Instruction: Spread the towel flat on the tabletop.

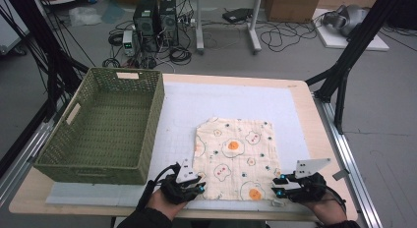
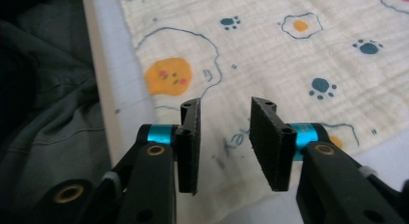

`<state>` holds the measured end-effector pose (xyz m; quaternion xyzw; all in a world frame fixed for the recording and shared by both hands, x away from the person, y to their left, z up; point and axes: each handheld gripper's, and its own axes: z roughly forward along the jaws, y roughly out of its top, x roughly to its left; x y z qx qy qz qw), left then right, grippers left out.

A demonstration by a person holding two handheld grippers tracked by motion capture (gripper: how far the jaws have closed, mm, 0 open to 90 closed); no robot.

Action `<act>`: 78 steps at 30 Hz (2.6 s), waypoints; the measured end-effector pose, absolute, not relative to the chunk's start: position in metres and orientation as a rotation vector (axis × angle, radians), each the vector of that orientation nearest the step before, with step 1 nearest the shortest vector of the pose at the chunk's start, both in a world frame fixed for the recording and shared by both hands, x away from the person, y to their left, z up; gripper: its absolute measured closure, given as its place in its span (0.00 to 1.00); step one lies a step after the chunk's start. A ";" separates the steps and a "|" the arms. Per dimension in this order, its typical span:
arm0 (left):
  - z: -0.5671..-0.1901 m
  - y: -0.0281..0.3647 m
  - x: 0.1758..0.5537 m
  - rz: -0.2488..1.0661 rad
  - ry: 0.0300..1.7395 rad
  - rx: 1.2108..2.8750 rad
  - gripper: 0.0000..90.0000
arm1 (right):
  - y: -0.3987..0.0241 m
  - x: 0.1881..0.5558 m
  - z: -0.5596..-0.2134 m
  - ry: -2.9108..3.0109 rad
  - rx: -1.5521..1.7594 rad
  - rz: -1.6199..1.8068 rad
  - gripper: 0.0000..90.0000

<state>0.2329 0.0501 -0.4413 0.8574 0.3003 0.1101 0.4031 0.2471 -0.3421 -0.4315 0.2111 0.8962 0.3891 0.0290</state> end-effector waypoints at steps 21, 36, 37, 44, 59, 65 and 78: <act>-0.439 0.063 0.244 0.328 0.762 2.116 0.76 | -0.342 0.259 -0.433 2.658 0.752 1.311 0.72; -0.431 0.073 0.251 0.354 0.755 2.053 0.60 | -0.309 0.290 -0.423 2.558 0.754 1.335 0.52; -0.431 0.073 0.250 0.353 0.753 2.052 0.59 | -0.308 0.292 -0.424 2.550 0.757 1.351 0.51; -0.433 0.070 0.249 0.350 0.744 2.059 0.57 | -0.303 0.293 -0.425 2.536 0.764 1.326 0.45; -0.432 0.066 0.248 0.359 0.720 2.052 0.54 | -0.306 0.289 -0.429 2.527 0.761 1.278 0.40; -0.432 0.064 0.247 0.366 0.714 2.057 0.53 | -0.305 0.288 -0.428 2.524 0.746 1.272 0.40; -0.433 0.063 0.248 0.365 0.704 2.063 0.53 | -0.305 0.287 -0.428 2.529 0.733 1.243 0.40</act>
